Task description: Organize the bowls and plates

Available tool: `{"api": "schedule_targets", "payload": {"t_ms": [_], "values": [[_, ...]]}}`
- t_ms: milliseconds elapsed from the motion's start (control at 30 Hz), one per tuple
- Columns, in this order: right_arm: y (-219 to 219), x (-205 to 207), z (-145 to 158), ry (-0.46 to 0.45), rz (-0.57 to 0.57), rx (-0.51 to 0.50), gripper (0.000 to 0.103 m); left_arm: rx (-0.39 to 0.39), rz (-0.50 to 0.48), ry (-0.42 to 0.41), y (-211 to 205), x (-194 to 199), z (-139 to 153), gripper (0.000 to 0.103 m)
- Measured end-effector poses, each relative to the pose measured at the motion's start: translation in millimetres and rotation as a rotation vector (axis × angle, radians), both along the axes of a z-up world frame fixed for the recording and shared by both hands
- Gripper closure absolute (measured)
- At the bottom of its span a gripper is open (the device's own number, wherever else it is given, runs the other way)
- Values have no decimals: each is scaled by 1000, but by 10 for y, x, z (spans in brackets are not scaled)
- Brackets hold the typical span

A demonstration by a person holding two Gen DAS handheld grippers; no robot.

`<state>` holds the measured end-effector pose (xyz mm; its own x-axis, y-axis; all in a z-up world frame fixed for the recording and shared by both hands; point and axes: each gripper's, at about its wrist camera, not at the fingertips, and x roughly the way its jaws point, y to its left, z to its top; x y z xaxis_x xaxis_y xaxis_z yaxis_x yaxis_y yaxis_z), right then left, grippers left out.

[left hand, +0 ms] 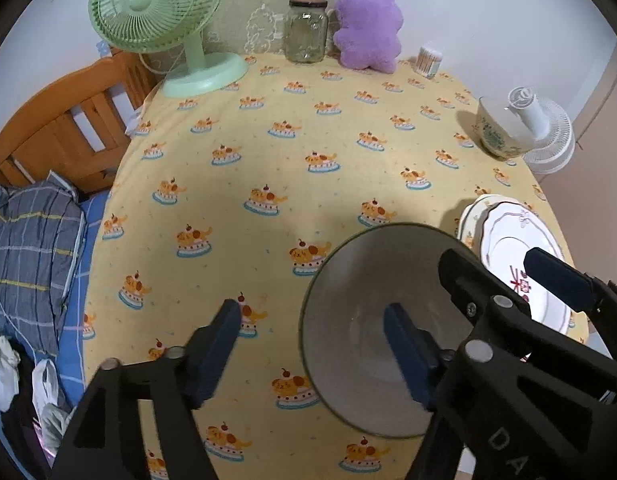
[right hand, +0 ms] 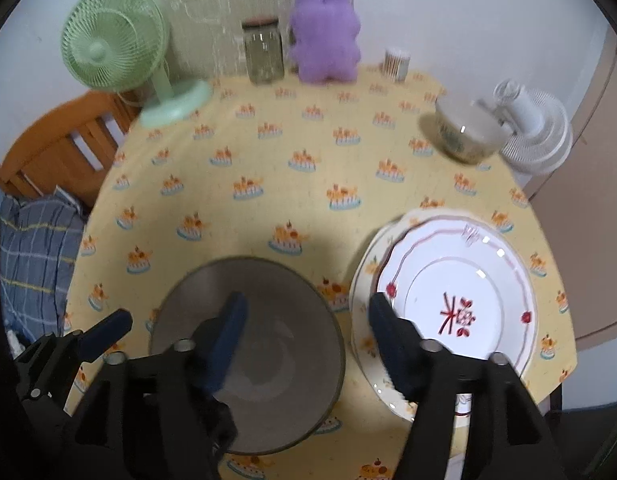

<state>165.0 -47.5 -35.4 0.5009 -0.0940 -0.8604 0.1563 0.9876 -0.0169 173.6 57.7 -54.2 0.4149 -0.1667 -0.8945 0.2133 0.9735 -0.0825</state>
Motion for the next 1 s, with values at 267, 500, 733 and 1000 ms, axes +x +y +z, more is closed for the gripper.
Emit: {"api": "schedule_targets", "payload": {"t_ms": [267,500,733,1000], "values": [[-29,-15,339,-76,-37,29,19,-40,-40,-94,-30,-6,400,14],[-279,28,547,-130,-40,48,15,-26,-40,-183,-280,41,644,15],[-668,189,685,-139,5,51,15,-11,-1,-203,-676,168,776,15],[-1193,466,769,-132,66,43,15,-19,56,-202,-1193,370,845,17]]}}
